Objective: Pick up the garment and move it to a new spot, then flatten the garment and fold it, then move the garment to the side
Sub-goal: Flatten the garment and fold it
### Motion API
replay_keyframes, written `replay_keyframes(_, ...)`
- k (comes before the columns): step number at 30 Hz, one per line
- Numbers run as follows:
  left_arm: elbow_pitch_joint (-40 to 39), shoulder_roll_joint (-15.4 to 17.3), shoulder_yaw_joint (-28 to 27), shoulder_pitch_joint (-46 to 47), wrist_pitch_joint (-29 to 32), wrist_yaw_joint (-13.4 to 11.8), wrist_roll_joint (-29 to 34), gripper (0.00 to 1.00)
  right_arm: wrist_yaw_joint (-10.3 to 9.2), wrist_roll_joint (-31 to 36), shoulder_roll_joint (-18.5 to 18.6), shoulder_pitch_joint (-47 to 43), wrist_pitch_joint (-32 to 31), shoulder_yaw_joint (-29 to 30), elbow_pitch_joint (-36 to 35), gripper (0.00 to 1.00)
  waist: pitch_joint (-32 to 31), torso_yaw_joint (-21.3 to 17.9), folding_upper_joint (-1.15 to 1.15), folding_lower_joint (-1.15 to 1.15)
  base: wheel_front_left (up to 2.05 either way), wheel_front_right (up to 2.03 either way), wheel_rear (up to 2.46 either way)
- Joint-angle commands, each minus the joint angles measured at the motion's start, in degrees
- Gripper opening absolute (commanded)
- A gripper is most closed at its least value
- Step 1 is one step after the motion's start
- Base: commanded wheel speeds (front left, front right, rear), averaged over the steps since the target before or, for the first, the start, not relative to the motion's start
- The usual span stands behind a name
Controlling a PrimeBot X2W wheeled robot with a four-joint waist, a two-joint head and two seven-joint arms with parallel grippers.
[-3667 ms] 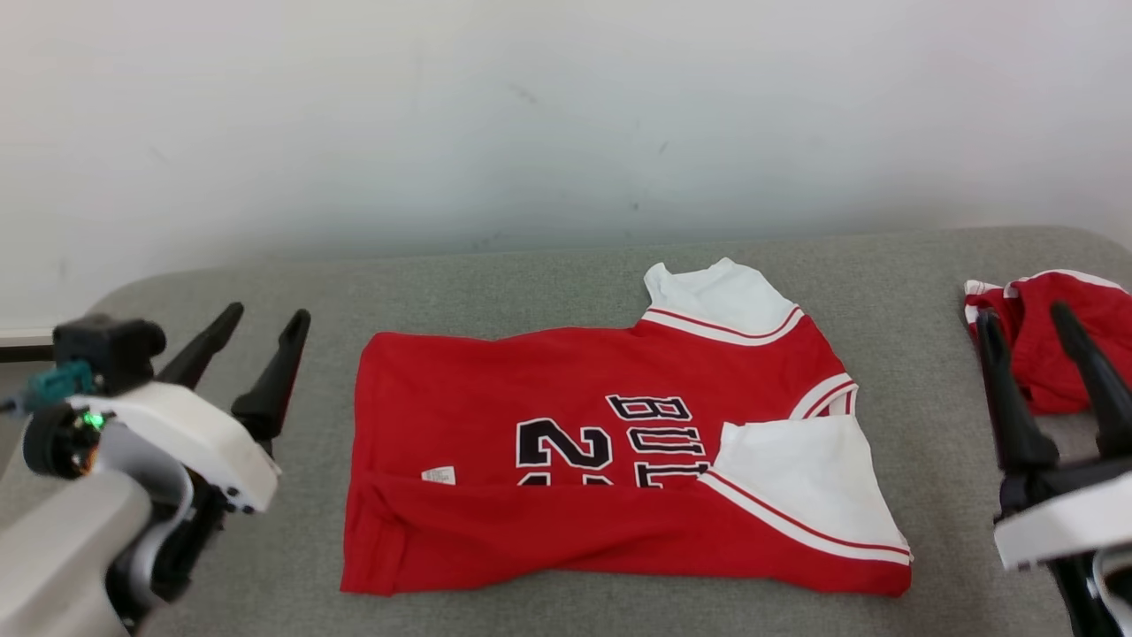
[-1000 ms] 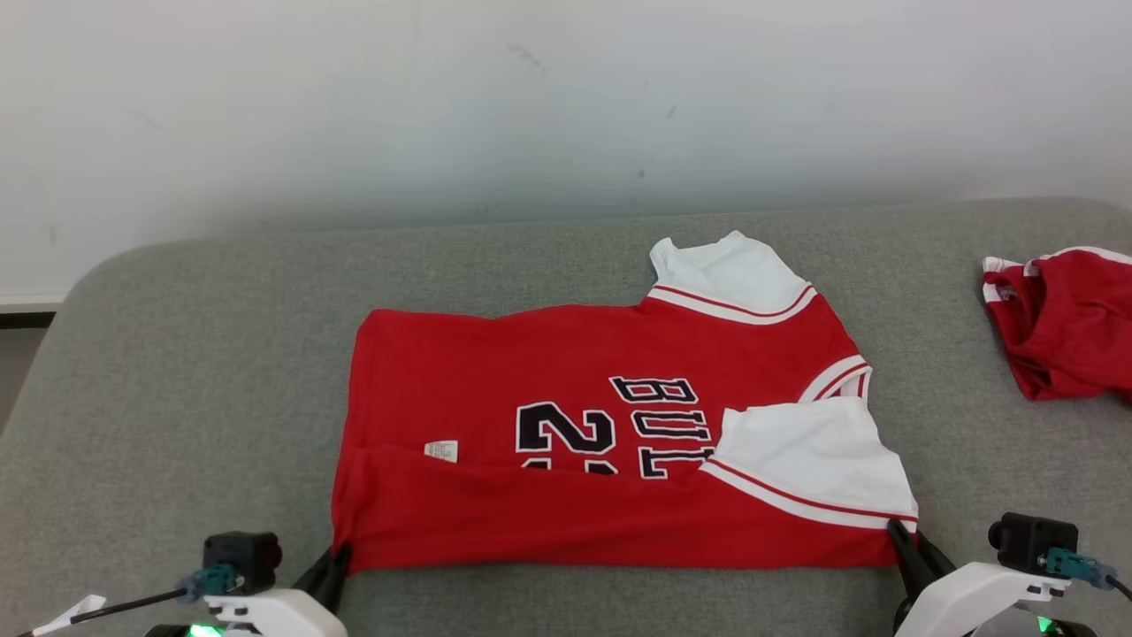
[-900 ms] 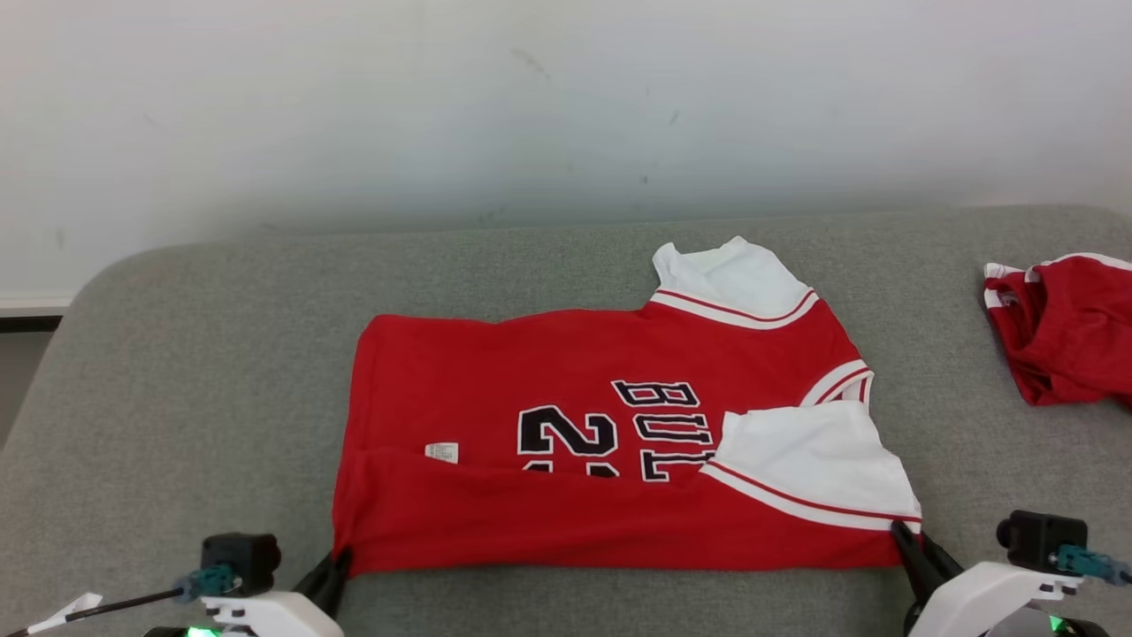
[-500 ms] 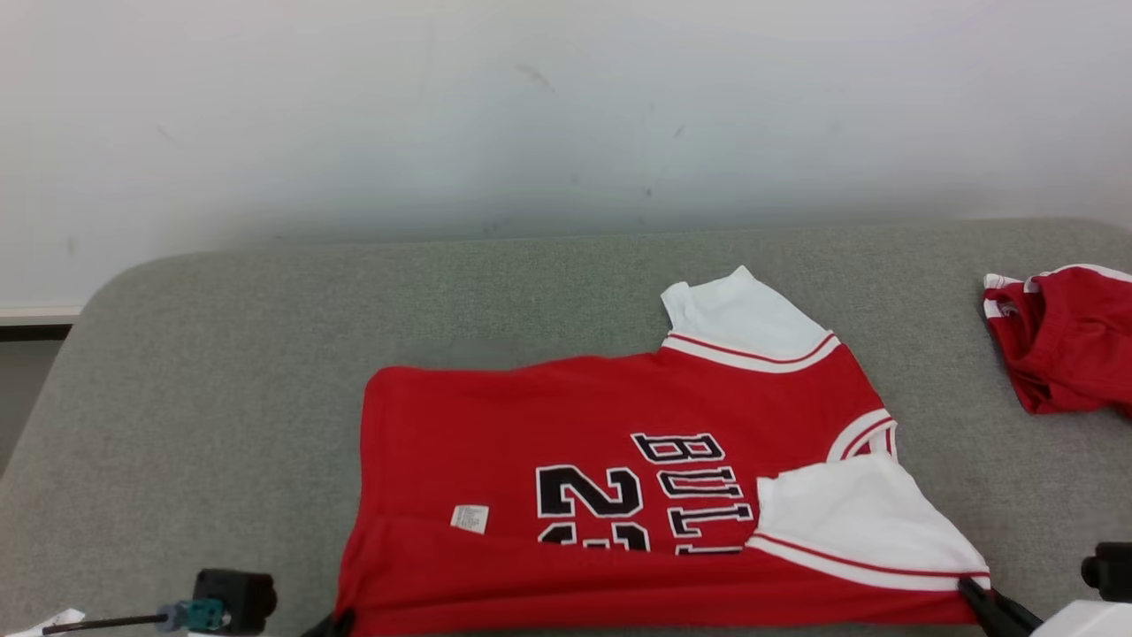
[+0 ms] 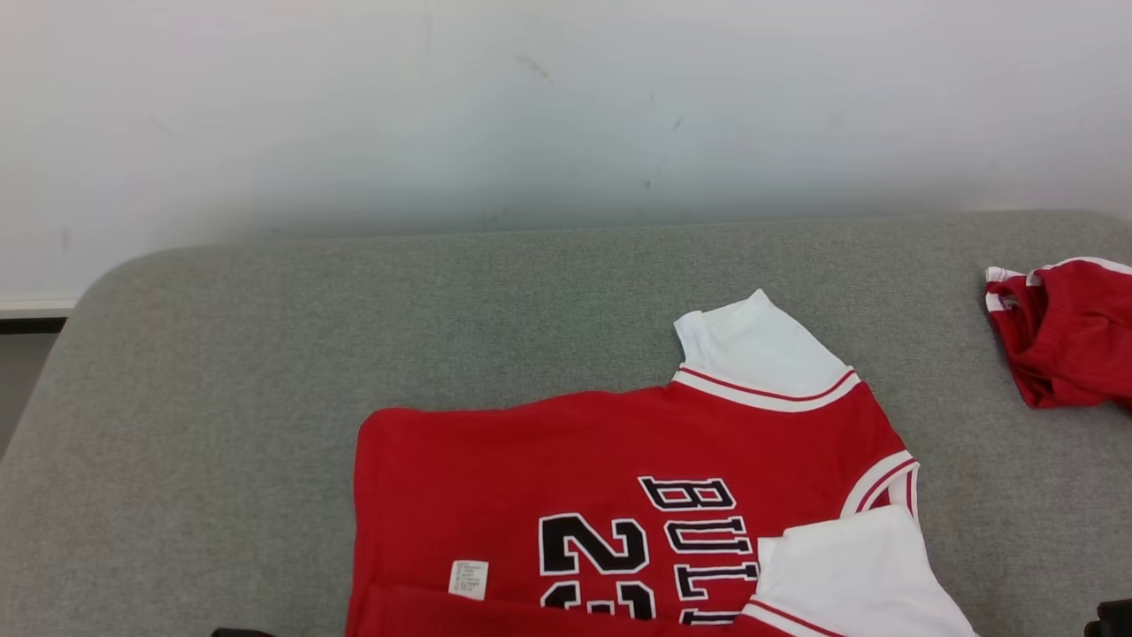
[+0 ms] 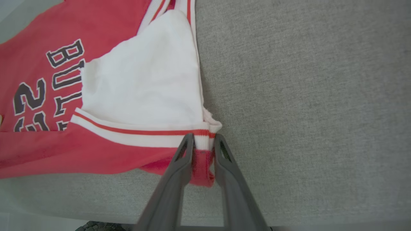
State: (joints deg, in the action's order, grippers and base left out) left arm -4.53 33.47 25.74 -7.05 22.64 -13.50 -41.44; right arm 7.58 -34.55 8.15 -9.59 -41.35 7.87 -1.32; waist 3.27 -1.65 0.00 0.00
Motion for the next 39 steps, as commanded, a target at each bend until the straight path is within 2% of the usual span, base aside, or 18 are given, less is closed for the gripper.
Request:
replay_keyframes(1, 0.81, -0.07, 0.06, -0.33, -0.44, 0.05, -0.28, 1.0, -0.17, 0.95, -0.34, -0.54, -0.1, 0.08, -0.29, 1.0, 0.08, -0.12, 0.0, 0.0, 0.0, 0.0, 0.0)
replay_keyframes(5, 1.36, -0.48, -0.08, 0.77, -1.42, 0.23, -0.01, 1.0, -0.17, 1.72, -1.14, -0.06, 0.91, 0.17, -0.74, 1.0, 0.04, -0.22, 0.0, 0.0, 0.0, 0.0, 0.0)
replay_keyframes(10, 0.9, 0.51, -1.36, 2.28, -3.64, -0.18, 1.52, 1.0, -0.17, 2.4, -0.16, 1.31, 3.11, 1.34, -2.46, 1.0, -0.03, -0.34, 0.0, 0.0, 0.0, 0.0, 0.0)
replay_keyframes(13, -0.01, 0.93, -2.99, 4.58, -7.25, -1.03, 3.86, 1.0, -0.16, 4.32, 0.33, 3.76, 6.91, 2.76, -3.83, 1.0, 0.33, -0.46, 0.0, 0.0, 0.0, 0.0, 0.0)
replay_keyframes(19, -0.77, 1.63, -4.15, 10.66, -9.97, -0.18, 6.39, 1.0, -0.16, 7.0, -0.16, 12.86, 13.67, 2.07, -3.08, 1.0, 3.59, -0.62, 0.0, 0.0, 0.0, 0.0, 0.0)
replay_keyframes(25, 2.78, 1.39, -2.83, 18.06, -8.68, 3.14, 7.15, 1.0, -0.16, 10.82, -0.81, 24.56, 19.0, -0.94, 2.65, 1.0, 9.08, -0.03, 0.0, 0.0, 0.0, 0.0, 0.0)
replay_keyframes(28, 5.84, 0.81, -2.29, 22.86, -8.59, 5.21, 7.22, 1.0, -0.16, 12.12, 0.28, 31.77, 20.6, -3.69, 6.84, 1.0, 12.01, 0.79, 0.0, 0.0, 0.0, 0.0, 0.0)
replay_keyframes(34, 11.32, -0.34, -0.5, 31.92, -7.87, 9.26, 7.97, 1.0, -0.16, 13.91, 2.83, 44.59, 21.52, -9.25, 16.35, 1.0, 17.34, 2.86, 0.0, 0.0, 0.0, 0.0, 0.0)
replay_keyframes(39, 14.6, -2.01, 1.2, 37.05, -7.57, 11.62, 8.57, 1.0, -0.16, 12.14, 4.19, 53.42, 20.85, -14.44, 24.85, 1.0, 19.78, 4.1, 0.0, 0.0, 0.0, 0.0, 0.0)
